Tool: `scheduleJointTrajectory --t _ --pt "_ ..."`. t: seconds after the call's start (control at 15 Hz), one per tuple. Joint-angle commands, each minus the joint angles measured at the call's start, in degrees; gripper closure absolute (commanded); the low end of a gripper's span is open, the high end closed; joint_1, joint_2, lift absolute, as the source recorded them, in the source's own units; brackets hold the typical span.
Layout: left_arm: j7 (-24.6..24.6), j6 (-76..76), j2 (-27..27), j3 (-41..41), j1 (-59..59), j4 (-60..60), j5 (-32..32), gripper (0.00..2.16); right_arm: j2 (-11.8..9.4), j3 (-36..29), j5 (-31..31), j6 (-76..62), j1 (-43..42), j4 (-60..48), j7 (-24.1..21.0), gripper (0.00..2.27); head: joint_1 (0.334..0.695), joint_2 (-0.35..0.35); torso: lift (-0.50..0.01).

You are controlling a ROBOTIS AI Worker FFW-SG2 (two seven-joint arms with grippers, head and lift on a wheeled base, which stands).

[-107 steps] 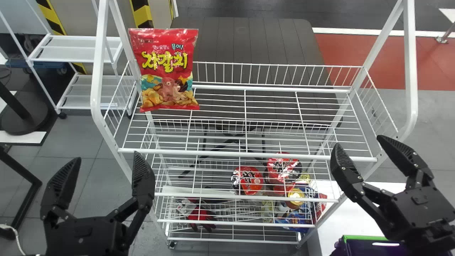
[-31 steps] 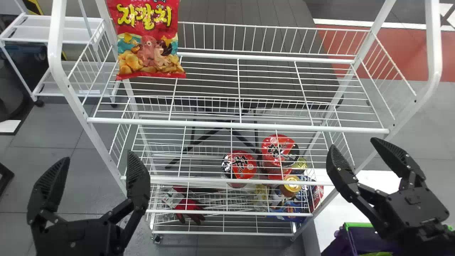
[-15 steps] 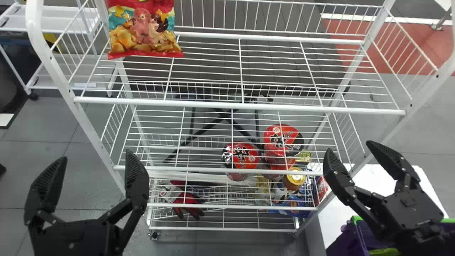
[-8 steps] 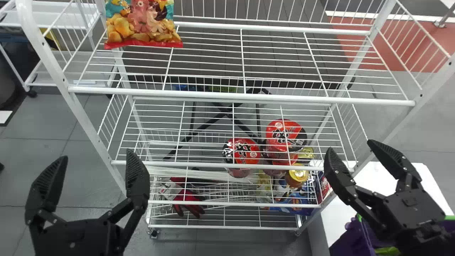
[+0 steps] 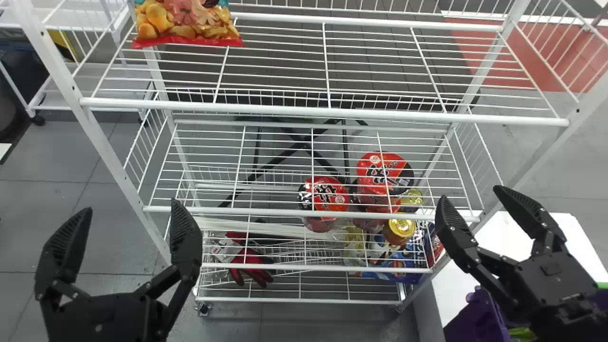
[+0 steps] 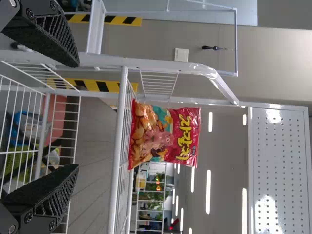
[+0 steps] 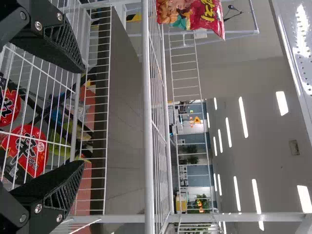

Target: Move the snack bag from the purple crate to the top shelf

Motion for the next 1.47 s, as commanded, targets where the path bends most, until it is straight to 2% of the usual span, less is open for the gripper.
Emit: scheduleJointTrajectory --t 0.0,1.4 --pt "0.1 -0.2 0.0 0.0 0.2 -0.2 -0.1 0.07 0.0 0.1 0.1 0.0 0.0 0.1 0.0 0.17 0.695 -0.067 -0.26" --pt "0.7 -1.6 0.1 0.1 0.2 0.5 -0.2 0.07 -0.2 0.3 0.1 -0.7 -0.1 0.3 0.1 0.17 0.695 -0.059 -0.345"
